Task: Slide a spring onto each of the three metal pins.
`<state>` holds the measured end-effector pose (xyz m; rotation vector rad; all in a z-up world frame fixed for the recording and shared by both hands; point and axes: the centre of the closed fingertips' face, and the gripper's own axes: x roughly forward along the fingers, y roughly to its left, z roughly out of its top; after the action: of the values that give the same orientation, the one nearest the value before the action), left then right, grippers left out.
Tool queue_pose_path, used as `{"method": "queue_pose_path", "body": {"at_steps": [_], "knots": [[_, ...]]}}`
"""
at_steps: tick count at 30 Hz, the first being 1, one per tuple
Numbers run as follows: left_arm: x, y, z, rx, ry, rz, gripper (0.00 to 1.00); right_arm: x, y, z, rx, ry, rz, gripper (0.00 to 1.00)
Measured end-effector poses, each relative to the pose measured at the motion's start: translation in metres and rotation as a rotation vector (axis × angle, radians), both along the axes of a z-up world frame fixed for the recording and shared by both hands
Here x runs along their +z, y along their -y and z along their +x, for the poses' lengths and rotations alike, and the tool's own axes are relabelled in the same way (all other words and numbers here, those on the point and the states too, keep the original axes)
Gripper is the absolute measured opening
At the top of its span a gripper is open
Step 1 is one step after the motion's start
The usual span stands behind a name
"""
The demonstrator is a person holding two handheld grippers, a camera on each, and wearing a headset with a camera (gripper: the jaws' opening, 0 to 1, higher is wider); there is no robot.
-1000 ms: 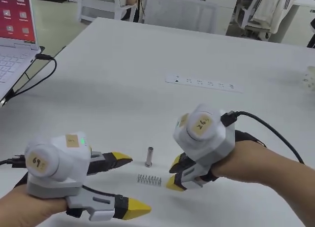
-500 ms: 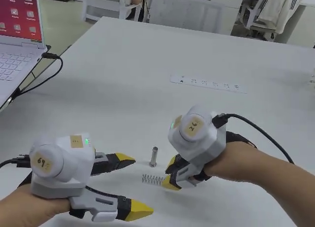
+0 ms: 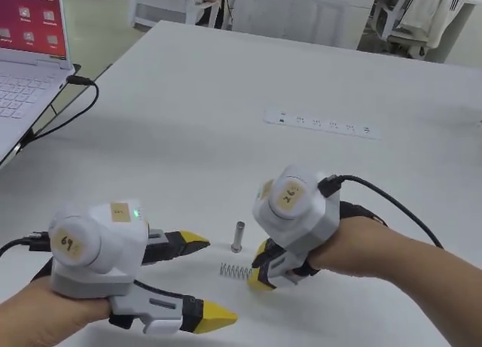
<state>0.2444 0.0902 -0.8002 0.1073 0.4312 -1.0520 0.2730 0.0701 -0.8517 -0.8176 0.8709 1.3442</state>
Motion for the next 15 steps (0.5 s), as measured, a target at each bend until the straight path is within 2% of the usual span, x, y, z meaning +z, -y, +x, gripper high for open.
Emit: {"method": "queue_pose_path", "body": {"at_steps": [15], "knots": [[-0.0007, -0.0034, 0.0005, 0.010, -0.004, -0.003, 0.60, -0.0069, -0.0007, 0.0017, 0.028, 0.011, -0.030, 0.11]]}}
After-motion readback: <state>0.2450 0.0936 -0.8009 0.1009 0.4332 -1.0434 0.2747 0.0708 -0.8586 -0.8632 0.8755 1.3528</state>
